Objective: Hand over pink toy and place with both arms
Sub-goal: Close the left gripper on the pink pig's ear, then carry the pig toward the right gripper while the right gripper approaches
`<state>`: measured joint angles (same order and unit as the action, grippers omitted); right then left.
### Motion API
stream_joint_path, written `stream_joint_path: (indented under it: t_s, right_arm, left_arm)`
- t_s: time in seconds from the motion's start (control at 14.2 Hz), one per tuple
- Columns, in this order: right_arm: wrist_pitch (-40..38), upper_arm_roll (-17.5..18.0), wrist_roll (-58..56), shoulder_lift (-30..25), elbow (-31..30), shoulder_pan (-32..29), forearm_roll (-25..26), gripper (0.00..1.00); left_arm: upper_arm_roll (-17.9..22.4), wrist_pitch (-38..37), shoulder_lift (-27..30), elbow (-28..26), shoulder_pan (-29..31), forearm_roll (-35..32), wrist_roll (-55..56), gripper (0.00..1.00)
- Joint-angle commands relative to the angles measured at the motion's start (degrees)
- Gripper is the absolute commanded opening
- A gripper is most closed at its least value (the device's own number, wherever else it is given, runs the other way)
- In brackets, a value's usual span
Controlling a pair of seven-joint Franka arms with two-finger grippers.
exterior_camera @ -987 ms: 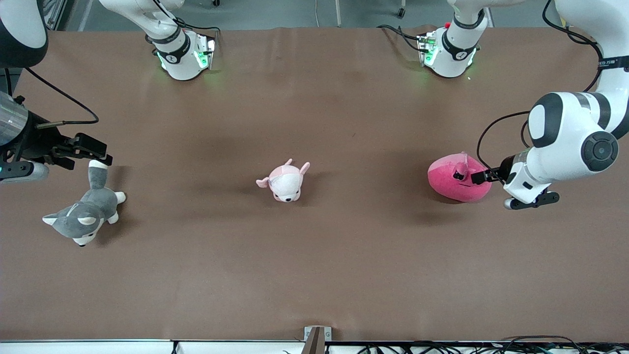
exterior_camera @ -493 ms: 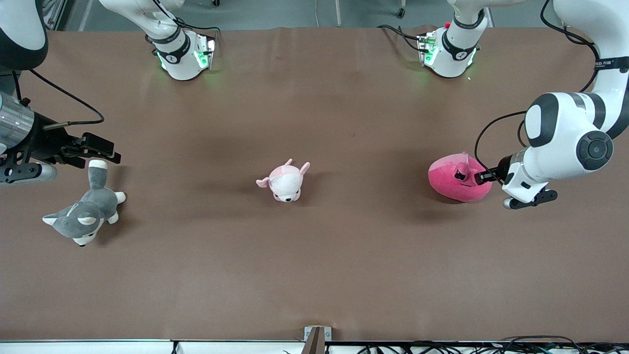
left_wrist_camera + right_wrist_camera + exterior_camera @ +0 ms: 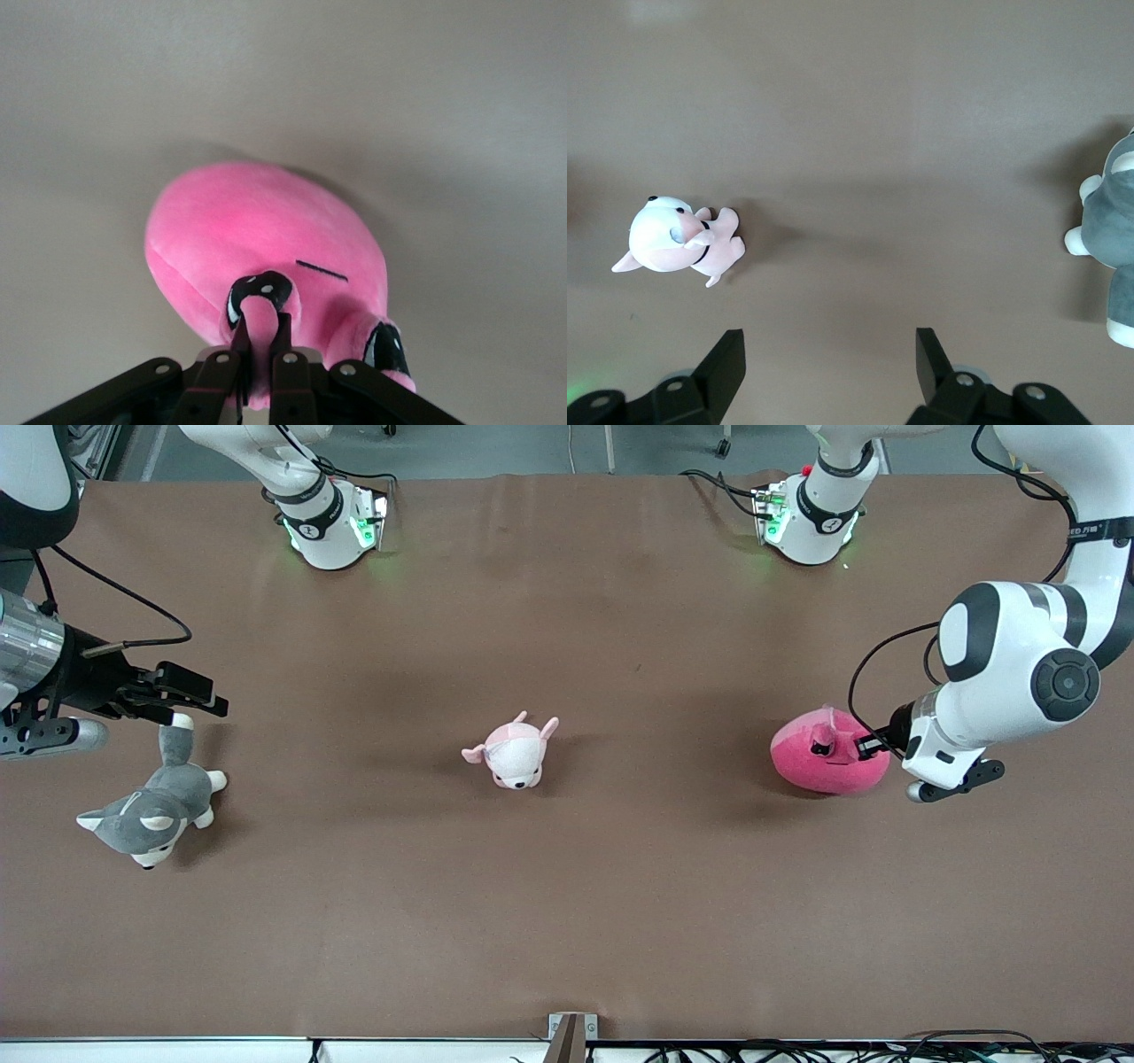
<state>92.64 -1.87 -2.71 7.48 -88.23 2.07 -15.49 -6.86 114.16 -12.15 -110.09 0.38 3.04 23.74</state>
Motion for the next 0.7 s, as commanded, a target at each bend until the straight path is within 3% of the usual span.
stream_joint_path:
  t_s: [0.0, 0.35, 0.63]
  right_arm:
    - [-0.4, 0.0, 0.2, -0.1, -0.4, -0.5, -4.8, 0.82]
    - [-0.6, 0.1, 0.2, 0.7, -0.4, 0.9, -14.6, 0.82]
    - [-0.6, 0.1, 0.2, 1.6, -0.4, 2.5, -18.4, 0.81]
  left_arm:
    - [-3.5, -5.4, 2.3, 5.3, -0.2, 1.0, 5.8, 0.0]
    - [-14.0, -9.8, 1.4, 19.0, -2.1, 5.5, 23.5, 0.0]
    - [-15.8, -9.0, -3.6, 29.0, -11.8, 8.1, 39.1, 0.0]
